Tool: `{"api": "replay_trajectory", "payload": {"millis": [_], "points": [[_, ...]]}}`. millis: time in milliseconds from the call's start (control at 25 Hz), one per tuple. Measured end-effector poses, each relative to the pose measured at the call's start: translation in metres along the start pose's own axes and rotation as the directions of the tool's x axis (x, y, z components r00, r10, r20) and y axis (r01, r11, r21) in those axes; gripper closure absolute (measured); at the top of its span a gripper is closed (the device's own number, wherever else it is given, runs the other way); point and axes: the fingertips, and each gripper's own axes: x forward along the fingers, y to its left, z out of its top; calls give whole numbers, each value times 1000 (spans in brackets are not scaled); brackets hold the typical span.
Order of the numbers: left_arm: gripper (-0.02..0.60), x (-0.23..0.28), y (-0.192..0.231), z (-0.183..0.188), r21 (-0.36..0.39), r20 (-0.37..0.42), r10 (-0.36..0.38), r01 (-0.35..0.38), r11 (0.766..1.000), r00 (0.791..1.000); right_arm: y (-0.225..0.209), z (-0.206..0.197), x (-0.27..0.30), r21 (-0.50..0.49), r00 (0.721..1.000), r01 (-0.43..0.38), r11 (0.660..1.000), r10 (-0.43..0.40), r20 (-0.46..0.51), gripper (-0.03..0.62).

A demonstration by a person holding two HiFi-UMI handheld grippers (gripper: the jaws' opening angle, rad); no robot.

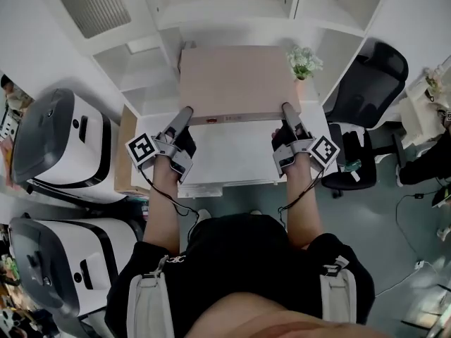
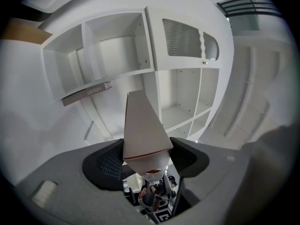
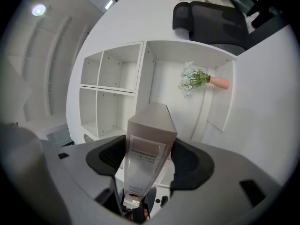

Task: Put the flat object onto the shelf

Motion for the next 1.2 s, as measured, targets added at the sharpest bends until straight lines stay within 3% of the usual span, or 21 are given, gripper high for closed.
{"api": "replay_trajectory", "payload": {"millis": [360, 800, 1200], "points": [[278, 5, 9, 23, -17, -89, -33, 32, 999, 995, 3, -19, 0, -15, 996, 28, 999, -26, 83, 296], [276, 17, 0, 18, -11, -94, -66, 65, 998, 993, 13, -3, 0, -52, 996, 17, 999, -13, 83, 296], [276, 12, -21, 22, 20, -70, -91, 92, 996, 993, 36, 1, 7, -73, 997, -42, 996, 46, 56, 296]]}}
